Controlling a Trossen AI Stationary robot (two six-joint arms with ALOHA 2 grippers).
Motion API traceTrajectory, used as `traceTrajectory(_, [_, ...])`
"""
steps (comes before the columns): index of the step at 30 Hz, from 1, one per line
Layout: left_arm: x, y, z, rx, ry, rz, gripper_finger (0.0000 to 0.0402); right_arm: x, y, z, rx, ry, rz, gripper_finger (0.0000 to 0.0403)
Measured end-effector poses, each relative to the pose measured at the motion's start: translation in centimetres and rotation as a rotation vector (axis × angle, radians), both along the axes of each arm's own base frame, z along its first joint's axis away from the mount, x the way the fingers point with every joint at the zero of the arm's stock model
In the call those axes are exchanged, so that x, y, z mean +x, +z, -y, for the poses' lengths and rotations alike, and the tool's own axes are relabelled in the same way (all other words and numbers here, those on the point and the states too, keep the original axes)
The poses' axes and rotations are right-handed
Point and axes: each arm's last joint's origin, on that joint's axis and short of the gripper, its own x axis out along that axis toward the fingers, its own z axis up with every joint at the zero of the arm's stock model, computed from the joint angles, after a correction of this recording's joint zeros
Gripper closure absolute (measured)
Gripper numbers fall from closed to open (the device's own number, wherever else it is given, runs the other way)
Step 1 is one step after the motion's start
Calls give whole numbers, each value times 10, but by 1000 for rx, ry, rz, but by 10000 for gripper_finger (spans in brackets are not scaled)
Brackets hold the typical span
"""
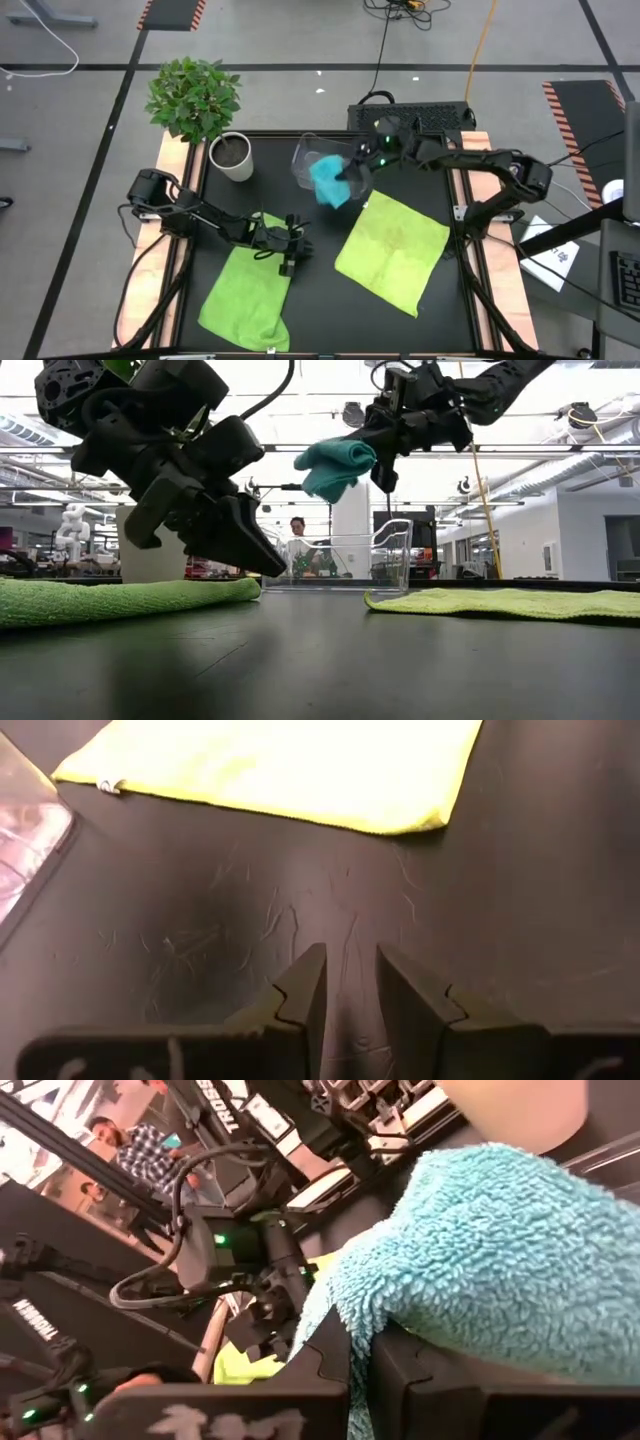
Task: Fold microfiber towels
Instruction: Put the folded blue microfiber cloth into the transparent bin
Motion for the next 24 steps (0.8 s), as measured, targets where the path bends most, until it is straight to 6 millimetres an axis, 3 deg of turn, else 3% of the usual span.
traceTrajectory(8, [-2, -3, -1, 5, 2, -32, 309, -21, 33, 48, -59, 20, 11, 403])
traceTrajectory(15, [-4, -5, -1, 12, 3, -61, 309, -47, 48, 82, -72, -18, 49, 403])
traceTrajectory(19, [-3, -4, -4, 29, -3, -58, 309, -53, 45, 100, -31, -33, 42, 403])
traceTrajectory(24, [-1, -4, -15, 44, 24, -58, 309, -44, 30, 122, 69, 22, 38, 403])
